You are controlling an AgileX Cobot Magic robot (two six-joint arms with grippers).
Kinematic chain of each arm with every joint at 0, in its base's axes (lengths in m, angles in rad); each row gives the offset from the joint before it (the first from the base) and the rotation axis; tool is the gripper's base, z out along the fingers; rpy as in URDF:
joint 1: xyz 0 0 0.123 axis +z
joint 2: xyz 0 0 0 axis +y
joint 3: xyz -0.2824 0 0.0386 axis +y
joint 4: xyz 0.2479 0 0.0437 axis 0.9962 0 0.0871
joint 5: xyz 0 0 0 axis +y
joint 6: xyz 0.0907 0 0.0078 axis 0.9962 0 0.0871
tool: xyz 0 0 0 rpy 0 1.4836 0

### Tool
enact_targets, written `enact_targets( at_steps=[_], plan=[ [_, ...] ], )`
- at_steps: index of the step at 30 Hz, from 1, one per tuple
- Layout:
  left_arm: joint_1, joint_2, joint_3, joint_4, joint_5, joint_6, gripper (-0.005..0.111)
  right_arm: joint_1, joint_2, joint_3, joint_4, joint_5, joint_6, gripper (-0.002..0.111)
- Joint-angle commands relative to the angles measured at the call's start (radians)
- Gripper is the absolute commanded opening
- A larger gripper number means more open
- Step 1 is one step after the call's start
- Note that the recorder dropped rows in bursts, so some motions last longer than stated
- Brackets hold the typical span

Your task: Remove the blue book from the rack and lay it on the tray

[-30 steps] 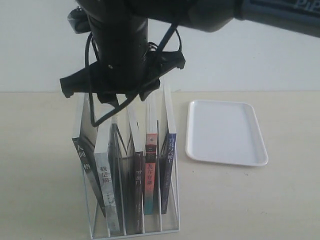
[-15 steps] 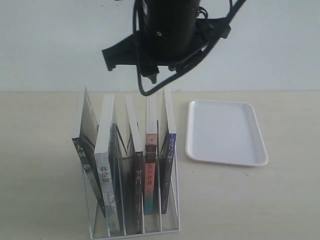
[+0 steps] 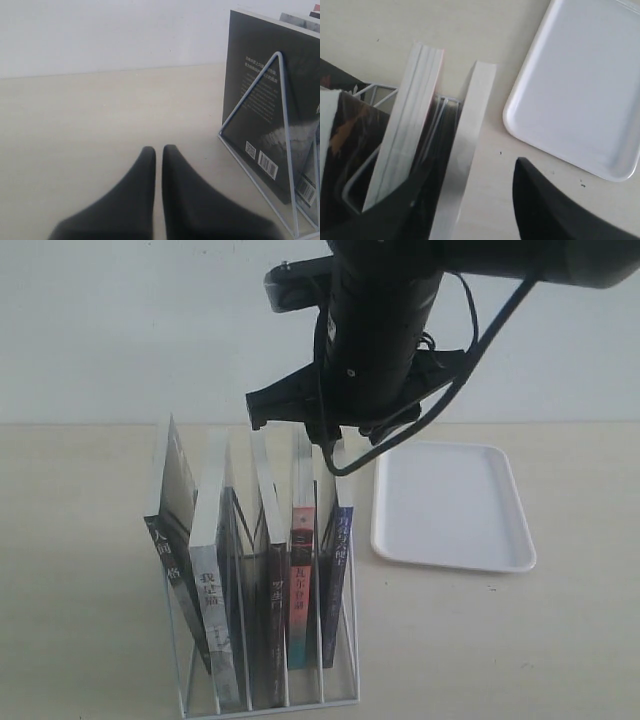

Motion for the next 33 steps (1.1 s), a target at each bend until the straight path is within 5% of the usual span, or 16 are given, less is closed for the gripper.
enact_targets(
  at_steps=[1,12,19,33],
  plan=[
    [0.003,-0.002,0.003,-0.003,-0.001,0.004,0.004,-0.008,0.010,0.003,0.004,-0.007,-0.011,0.044],
    [0.003,-0.002,0.003,-0.003,-0.001,0.004,0.004,-0.008,0.086,0.003,0.021,-0.019,-0.018,0.042],
    [0.003,-0.002,0.003,-0.003,-0.001,0.004,0.004,-0.008,0.084,-0.007,0.021,0.010,-0.018,0.000],
    [0.003,-0.002,0.003,-0.003,-0.001,0.004,0.004,-0.008,0.019,-0.071,0.021,0.061,-0.010,0.000]
  ],
)
